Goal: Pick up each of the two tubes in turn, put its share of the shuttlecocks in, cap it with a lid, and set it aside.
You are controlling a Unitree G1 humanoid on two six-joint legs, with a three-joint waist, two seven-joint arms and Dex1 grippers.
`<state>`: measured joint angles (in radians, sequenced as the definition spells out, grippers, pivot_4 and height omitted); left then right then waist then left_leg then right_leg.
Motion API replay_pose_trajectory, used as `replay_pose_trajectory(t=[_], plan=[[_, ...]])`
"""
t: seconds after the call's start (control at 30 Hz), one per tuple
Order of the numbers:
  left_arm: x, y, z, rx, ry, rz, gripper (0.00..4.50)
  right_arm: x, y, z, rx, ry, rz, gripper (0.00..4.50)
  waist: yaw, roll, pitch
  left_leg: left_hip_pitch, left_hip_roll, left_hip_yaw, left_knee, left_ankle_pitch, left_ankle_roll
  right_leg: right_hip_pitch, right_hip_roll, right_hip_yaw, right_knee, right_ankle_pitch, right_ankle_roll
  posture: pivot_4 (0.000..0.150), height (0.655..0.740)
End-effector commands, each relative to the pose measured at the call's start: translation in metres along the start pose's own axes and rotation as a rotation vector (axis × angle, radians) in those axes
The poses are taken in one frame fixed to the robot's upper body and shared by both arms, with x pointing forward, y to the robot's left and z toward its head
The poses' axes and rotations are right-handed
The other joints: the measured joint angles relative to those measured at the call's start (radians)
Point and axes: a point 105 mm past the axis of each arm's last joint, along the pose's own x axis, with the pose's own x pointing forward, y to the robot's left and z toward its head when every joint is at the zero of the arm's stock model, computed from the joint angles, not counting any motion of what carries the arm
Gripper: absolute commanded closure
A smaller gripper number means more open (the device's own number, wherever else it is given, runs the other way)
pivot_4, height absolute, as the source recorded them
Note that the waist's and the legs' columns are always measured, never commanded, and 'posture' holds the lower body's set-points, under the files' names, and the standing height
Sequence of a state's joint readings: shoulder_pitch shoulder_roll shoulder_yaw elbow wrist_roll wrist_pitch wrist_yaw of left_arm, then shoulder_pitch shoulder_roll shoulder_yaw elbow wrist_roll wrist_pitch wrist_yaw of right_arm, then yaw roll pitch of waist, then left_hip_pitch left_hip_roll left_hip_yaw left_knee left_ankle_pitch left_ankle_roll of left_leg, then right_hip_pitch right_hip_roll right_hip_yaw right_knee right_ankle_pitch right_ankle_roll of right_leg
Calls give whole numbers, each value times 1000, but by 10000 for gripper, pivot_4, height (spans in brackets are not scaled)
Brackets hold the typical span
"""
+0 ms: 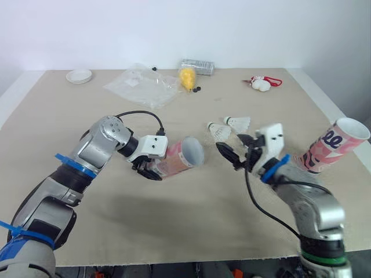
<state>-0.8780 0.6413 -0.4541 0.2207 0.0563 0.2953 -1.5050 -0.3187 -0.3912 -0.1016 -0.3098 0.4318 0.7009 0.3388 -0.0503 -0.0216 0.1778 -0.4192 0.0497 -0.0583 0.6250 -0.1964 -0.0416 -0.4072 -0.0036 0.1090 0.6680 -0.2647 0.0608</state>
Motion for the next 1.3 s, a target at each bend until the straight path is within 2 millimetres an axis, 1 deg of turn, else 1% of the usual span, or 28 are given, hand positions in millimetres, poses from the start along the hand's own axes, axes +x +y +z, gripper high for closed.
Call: replay_pose_trajectory(t=[0.03, 0.17, 0.37, 0.67, 0.7, 0.77, 0.83, 0.87, 0.9, 0.97, 1.0, 1.03, 1.2, 1.27, 1.3], plan=[[-4, -3, -13, -62, 31, 3, 15705, 16, -7, 5, -2, -22, -51, 0, -2, 0, 0, 0, 0, 0, 0, 0, 0, 0, 0, 0, 0, 0, 0, 1500, 7400], [-6, -5, -11, -82, 9, 9, 15705, 32, 0, 5, -7, -21, -27, 0, -7, 0, 0, 0, 0, 0, 0, 0, 0, -1, 1, 0, 1, 0, -1, 1500, 7400], [-7, -7, -18, -121, 21, 10, 15705, 51, 12, 7, -10, -16, 9, 0, -13, 0, 0, 1, 1, 0, 0, 0, 0, -1, 1, 0, 3, 0, -1, 1500, 7400], [-9, -5, -19, -133, 25, 26, 15705, 77, 9, 5, -4, 12, -9, 0, -30, 0, 0, 4, 1, 0, 0, 1, 1, -1, 2, 1, 9, -1, -2, 1500, 7400], [-9, -5, -19, -134, 24, 26, 15843, 79, 9, 6, -3, 11, -11, 2569, -30, 0, 0, 4, 1, 0, 0, 1, 2, -1, 2, 1, 9, -1, -2, 1500, 7400], [-9, -4, -19, -134, 22, 30, 15889, 85, 8, 7, -5, 10, -16, 9979, -30, 0, 0, 5, 1, 0, 0, 1, 2, -1, 2, 1, 11, -1, -3, 1500, 7400], [-8, -4, -19, -135, 19, 32, 15889, 90, 9, 8, -1, 10, -14, 19139, -30, 0, 0, 5, 1, 0, 0, 2, 2, -1, 2, 1, 12, -1, -3, 1500, 7400], [-8, -4, -19, -136, 18, 34, 15889, 92, 9, 8, -3, 16, -9, 22152, -30, 0, 0, 5, 1, 0, 0, 2, 3, -1, 2, 1, 12, -1, -3, 1500, 7400], [-8, -4, -18, -138, 16, 36, 15889, 93, 9, 7, -9, 22, -8, 28871, -30, 0, 0, 5, 1, 0, 0, 2, 3, -1, 2, 1, 12, -1, -3, 1500, 7400], [-8, -4, -18, -139, 14, 39, 15889, 96, 10, 6, -9, 28, 1, 38141, -30, 0, 0, 6, 1, 0, 0, 2, 3, -1, 2, 1, 13, -1, -3, 1500, 7400], [-8, -3, -18, -140, 14, 40, 15889, 96, 10, 6, -13, 29, 0, 42284, -30, 0, 0, 6, 1, 0, 0, 2, 3, -1, 2, 1, 13, -1, -3, 1500, 7400], [-8, -4, -18, -140, 14, 40, 15889, 97, 11, 6, -17, 28, 6, 44634, -30, 0, 0, 6, 1, 0, 0, 2, 3, -1, 2, 1, 13, -1, -3, 1500, 7400], [-8, -3, -19, -148, 11, 45, 15889, 95, 15, 11, -41, 12, 35, 44634, -30, 0, 0, 6, 1, 0, 0, 2, 3, -1, 2, 1, 12, -1, -3, 1500, 7400], [-8, -2, -19, -150, 10, 45, 15889, 93, 19, 16, -69, -7, 62, 44634, -30, 0, 0, 6, 1, 0, 0, 2, 3, -1, 2, 1, 13, -1, -3, 1500, 7400], [-8, -2, -21, -154, 10, 47, 15889, 90, 22, 26, -107, -44, 93, 44634, -30, 1, 0, 6, 1, 0, 0, 2, 3, -1, 2, 1, 13, -1, -3, 1500, 7400]])
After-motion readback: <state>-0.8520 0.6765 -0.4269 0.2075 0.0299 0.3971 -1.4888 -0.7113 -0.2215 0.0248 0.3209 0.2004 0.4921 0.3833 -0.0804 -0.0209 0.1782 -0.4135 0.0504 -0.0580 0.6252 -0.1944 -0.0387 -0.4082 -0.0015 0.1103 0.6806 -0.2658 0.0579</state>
